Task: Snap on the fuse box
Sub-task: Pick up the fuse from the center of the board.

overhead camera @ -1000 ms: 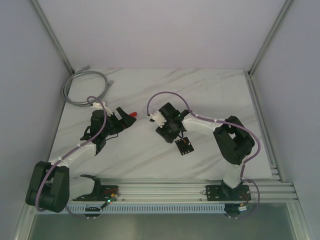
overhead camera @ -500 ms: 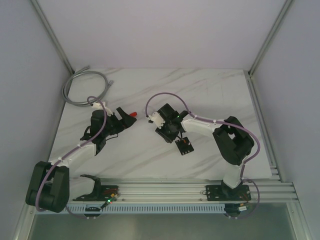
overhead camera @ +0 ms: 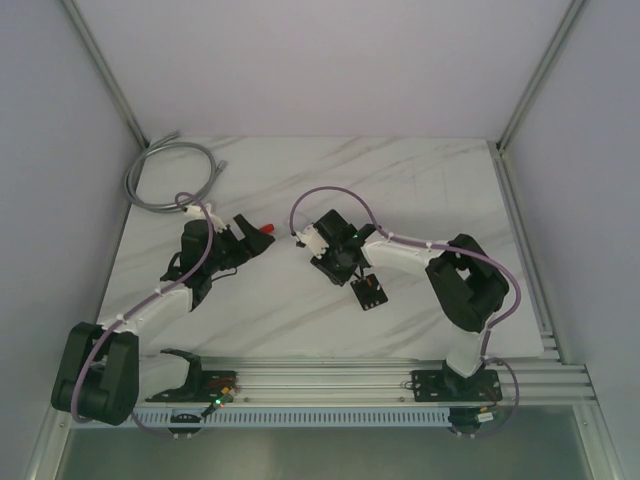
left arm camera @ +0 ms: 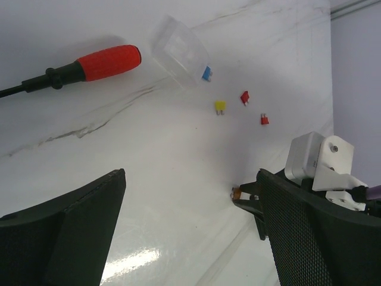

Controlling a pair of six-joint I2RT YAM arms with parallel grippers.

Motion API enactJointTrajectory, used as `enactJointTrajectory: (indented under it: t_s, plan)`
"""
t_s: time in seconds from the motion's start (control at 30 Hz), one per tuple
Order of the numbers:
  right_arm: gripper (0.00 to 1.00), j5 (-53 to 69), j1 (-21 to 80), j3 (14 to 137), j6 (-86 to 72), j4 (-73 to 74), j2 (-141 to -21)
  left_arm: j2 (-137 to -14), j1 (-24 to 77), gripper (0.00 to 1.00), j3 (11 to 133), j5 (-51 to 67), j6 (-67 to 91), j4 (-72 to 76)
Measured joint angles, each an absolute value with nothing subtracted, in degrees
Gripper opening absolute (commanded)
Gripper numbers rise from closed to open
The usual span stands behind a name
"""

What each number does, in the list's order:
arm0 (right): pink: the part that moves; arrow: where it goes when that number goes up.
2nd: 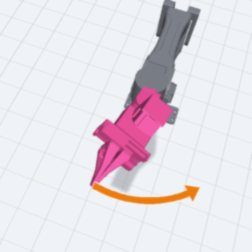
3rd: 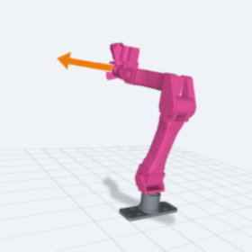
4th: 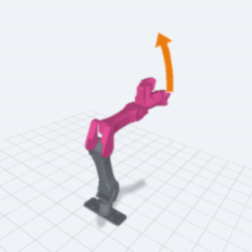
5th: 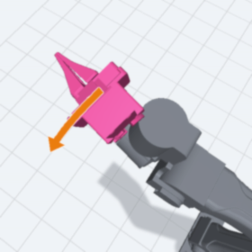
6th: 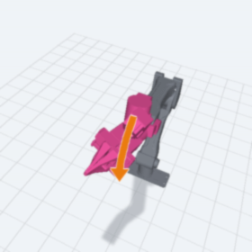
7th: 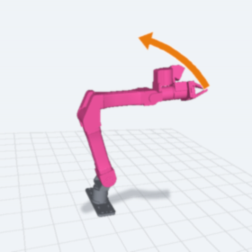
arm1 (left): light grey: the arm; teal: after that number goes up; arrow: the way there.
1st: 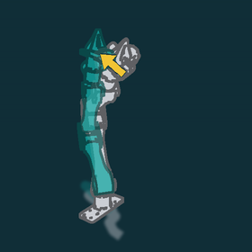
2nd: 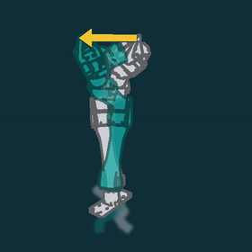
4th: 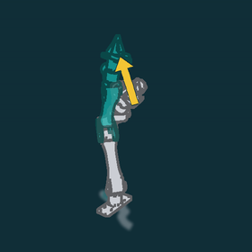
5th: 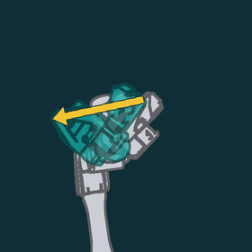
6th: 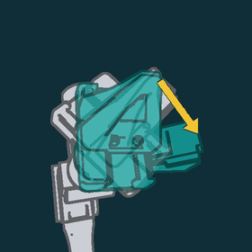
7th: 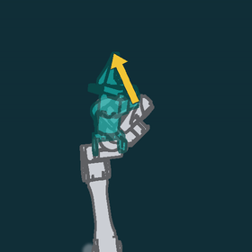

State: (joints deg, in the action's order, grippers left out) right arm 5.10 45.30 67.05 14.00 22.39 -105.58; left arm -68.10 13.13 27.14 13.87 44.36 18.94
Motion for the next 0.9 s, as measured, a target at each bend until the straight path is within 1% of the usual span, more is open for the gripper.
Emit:
enactJointTrajectory:
  t_s: [0.33,0.7,0.9]
  plan:
    - [0.23,6.26,45.5,64.03,13.26,20.82,-100.66,-71.75,13.96,0.83,26.15,20.14,47.0,23.92]
    - [0.24,8.62,45.5,63.48,11.97,15.49,-90.87,-76.09,24.53,0.7,26.04,23.14,52.29,30.13]
    - [0.25,9.91,45.5,61.87,10.81,12.88,-86.83,-76.55,26.81,0.66,26.74,22.87,55.44,33.8]
